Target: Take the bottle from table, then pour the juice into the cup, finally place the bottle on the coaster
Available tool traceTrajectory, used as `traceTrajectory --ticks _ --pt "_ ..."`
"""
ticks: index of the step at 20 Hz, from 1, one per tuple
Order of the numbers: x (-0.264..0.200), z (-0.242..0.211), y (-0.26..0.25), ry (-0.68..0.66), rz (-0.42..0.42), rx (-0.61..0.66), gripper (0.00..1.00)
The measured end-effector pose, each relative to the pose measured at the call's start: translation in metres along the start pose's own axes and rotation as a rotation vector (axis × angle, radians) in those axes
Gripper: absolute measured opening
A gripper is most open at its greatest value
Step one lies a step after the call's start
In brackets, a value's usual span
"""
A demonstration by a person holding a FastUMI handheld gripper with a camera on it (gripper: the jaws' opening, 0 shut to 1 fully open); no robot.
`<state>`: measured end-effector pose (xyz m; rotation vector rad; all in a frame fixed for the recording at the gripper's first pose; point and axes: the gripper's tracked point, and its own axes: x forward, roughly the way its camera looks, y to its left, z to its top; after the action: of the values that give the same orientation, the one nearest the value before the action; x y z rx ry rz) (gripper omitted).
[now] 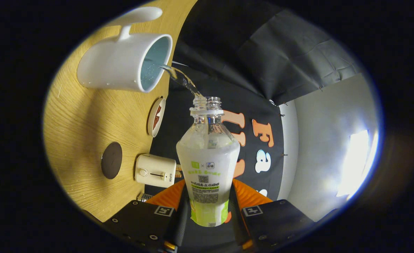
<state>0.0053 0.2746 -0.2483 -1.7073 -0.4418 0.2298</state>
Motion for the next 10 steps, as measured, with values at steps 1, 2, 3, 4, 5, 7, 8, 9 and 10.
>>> traceTrajectory --ticks 1,2,3,4,5,7,8,9,10 --pt "0.0003 0.0002 -0.0004 -0.002 -0.003 -0.007 0.56" --pt "0.0007 -0.0002 -0.0006 -0.005 -0.006 -0.012 0.56" --pt "0.001 0.0001 -0.0004 -0.006 -0.007 -0.017 0.56" --pt "0.0028 -0.0002 -0.0017 -0.009 -0.009 -0.025 0.56" --pt "0.003 0.0001 -0.0015 -0.012 -0.01 -0.033 0.56" --pt "0.003 0.0007 -0.0033 -0.018 -0.015 -0.052 0.56" --pt "0.0035 0.0 -0.0038 -0.021 -0.017 -0.061 0.56" --pt "0.0041 0.0004 -0.004 -0.024 -0.018 -0.068 0.56" --pt "0.0047 0.0006 -0.0046 -0.029 -0.02 -0.075 0.56"
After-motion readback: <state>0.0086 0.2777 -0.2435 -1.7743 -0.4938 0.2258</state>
